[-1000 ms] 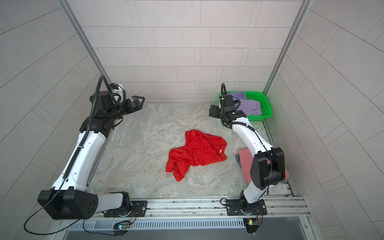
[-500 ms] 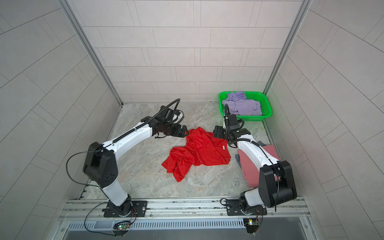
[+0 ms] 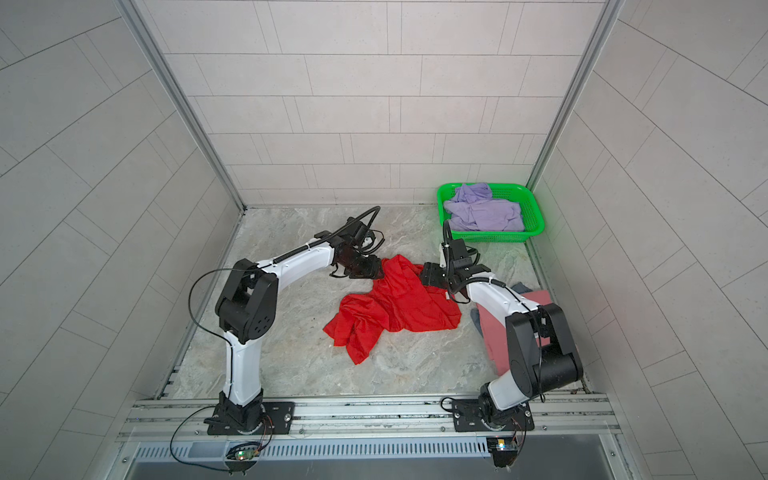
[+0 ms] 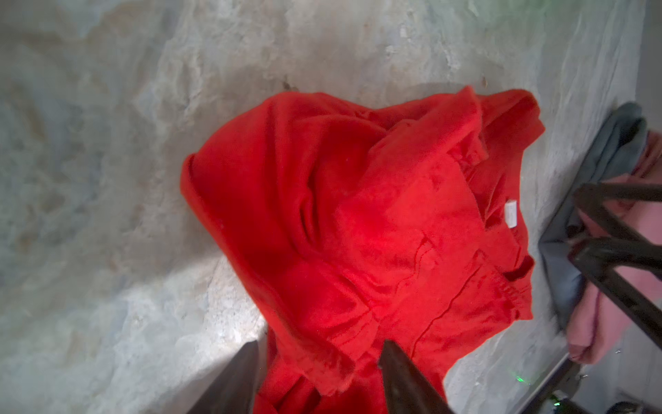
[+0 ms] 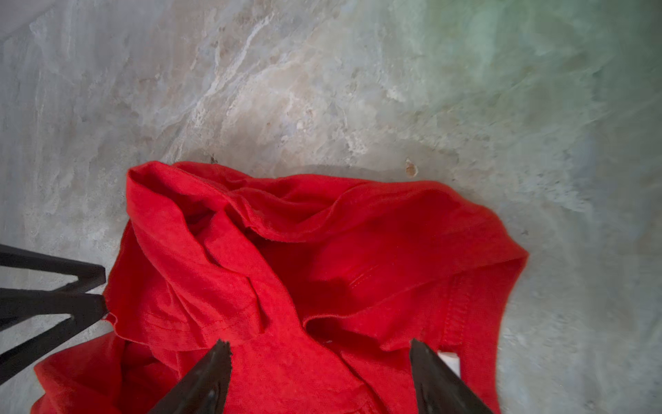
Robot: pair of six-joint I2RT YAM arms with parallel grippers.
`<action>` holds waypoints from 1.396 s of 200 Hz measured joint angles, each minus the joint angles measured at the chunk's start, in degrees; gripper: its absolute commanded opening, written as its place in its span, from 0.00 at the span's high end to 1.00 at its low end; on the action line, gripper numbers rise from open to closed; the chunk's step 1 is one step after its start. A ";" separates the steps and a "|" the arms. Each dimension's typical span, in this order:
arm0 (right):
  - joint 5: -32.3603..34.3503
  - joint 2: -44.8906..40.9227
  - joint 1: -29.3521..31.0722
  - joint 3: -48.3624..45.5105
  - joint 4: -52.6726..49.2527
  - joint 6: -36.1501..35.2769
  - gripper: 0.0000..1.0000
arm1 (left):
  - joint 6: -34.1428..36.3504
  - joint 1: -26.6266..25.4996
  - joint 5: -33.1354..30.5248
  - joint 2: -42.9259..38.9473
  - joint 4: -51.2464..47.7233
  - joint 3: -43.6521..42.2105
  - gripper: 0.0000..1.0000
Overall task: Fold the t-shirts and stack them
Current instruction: 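Lower both grippers onto the red t-shirt and grasp its edges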
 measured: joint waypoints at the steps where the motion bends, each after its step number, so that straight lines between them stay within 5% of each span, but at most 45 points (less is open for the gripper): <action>1: -0.09 0.17 0.07 0.00 0.07 0.07 0.24 | 0.17 0.00 0.04 0.04 -0.04 0.07 0.64; 35: -1.62 4.61 1.25 0.46 0.85 -0.20 0.30 | -0.76 0.02 0.59 0.20 -0.46 0.81 1.00; 89: -2.32 7.91 3.43 1.60 1.36 -0.35 0.42 | -1.40 1.25 0.74 -2.64 -1.51 3.58 1.00; 118: -2.23 10.21 4.37 2.16 1.97 -0.33 0.64 | -2.64 2.89 1.42 -7.28 -0.50 4.35 1.00; 143: -1.46 11.02 5.05 2.93 1.49 -0.39 0.84 | -3.15 3.74 0.96 -8.83 -0.17 5.49 0.47; 163: -0.63 10.99 5.44 3.58 0.87 -0.35 1.00 | -3.69 3.50 0.20 -7.96 -1.51 5.73 0.32; 247: 1.92 3.82 5.79 3.10 -2.78 -1.81 1.00 | -3.45 -2.08 -4.00 5.29 -14.64 12.57 0.31; 279: 2.08 3.82 5.79 3.06 -4.00 -1.97 1.00 | -3.52 -2.14 -5.35 7.52 -17.20 12.74 0.44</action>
